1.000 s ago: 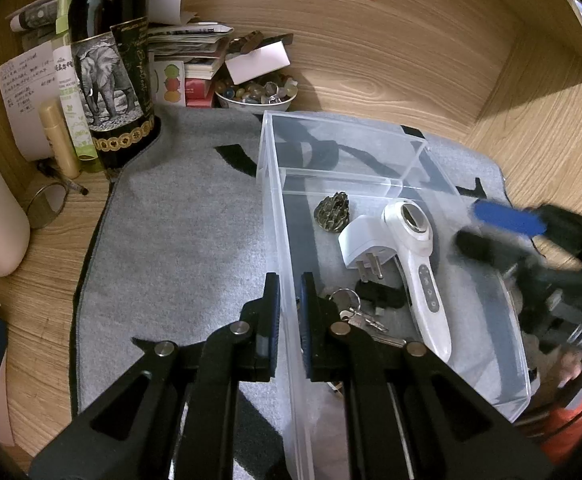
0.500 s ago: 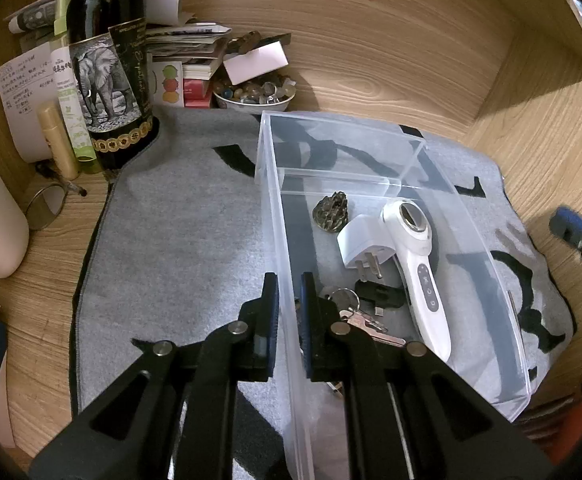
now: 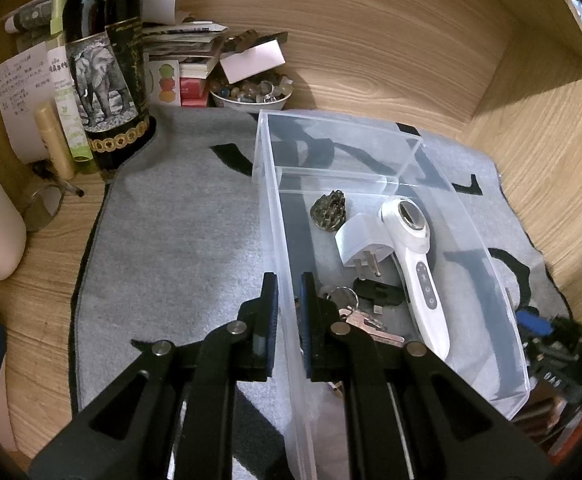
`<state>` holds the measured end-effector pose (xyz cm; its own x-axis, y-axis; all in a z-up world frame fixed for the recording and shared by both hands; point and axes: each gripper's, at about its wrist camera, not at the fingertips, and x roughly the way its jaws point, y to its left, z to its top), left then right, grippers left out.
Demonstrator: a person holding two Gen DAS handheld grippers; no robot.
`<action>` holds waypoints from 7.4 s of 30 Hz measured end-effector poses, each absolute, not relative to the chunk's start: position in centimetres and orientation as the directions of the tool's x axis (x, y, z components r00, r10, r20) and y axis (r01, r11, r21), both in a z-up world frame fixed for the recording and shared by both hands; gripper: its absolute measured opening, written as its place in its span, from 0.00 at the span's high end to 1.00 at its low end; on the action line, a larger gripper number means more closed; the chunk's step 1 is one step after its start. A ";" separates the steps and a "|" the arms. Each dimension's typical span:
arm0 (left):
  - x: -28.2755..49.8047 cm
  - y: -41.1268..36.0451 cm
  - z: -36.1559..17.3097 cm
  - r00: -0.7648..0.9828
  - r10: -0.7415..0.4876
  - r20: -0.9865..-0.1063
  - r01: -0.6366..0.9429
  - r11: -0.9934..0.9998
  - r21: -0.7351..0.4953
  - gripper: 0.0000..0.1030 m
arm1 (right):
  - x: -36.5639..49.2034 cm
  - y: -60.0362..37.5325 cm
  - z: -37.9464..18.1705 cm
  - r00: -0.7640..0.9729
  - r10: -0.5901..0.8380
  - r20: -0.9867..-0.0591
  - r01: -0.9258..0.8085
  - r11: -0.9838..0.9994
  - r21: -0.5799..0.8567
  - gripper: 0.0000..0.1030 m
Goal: Organize rigid objects
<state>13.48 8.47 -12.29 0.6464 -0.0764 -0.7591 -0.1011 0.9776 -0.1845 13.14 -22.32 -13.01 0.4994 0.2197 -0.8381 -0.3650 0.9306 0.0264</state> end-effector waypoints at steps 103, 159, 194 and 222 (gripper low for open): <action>13.2 8.5 -12.5 0.665 -0.087 -0.742 -0.101 0.974 -0.205 0.91 | 16.3 -15.3 -3.4 0.652 0.358 -0.669 -0.545 0.834 -0.085 0.33; 12.9 8.6 -12.7 0.668 -0.090 -0.738 -0.098 0.973 -0.207 0.91 | 15.5 -11.4 -4.7 0.575 0.484 -0.660 -0.639 0.770 0.008 0.72; 9.7 7.4 -8.9 0.764 0.009 -0.645 -0.108 0.988 -0.114 0.54 | 13.2 -11.4 -4.1 0.583 0.506 -0.635 -0.642 0.766 0.022 0.27; -4.2 -0.6 0.8 0.975 0.025 -0.220 -0.031 0.999 -0.027 0.01 | 1.8 -21.6 3.5 0.832 0.484 -0.271 -0.498 0.867 0.016 0.00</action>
<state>-4.20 -0.57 0.80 0.9753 0.0247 -0.2196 -0.0313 0.9992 -0.0266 1.83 -21.65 3.51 0.8324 0.4836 -0.2706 -0.4984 0.8668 0.0162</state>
